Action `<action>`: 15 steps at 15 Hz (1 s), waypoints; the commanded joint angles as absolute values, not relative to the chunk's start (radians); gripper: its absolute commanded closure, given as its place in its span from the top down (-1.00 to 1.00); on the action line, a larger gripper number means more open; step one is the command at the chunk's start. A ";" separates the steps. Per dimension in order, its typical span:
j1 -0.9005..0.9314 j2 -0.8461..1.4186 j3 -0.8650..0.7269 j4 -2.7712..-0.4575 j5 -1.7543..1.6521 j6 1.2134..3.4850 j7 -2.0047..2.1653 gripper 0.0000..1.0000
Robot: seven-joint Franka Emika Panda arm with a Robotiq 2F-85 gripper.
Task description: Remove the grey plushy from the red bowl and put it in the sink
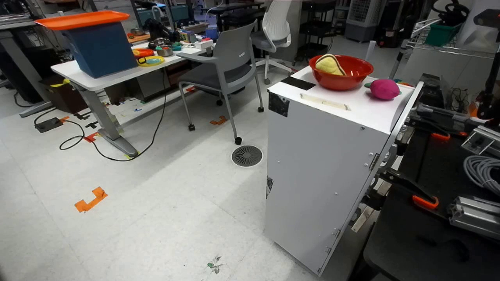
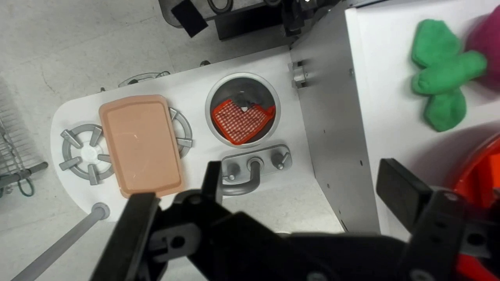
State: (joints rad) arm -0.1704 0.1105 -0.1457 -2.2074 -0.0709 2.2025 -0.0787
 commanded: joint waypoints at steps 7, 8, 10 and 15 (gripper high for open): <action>-0.145 0.021 -0.127 -2.237 -0.012 2.183 -0.077 1.00; -0.138 0.007 -0.125 -2.241 -0.015 2.177 -0.067 1.00; -0.125 -0.024 -0.118 -2.256 -0.026 2.177 -0.048 1.00; -0.091 -0.107 -0.089 -2.292 -0.039 2.153 0.019 1.00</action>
State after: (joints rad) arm -0.1084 -0.0320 -0.1075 -2.2534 -0.0285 2.1782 -0.0287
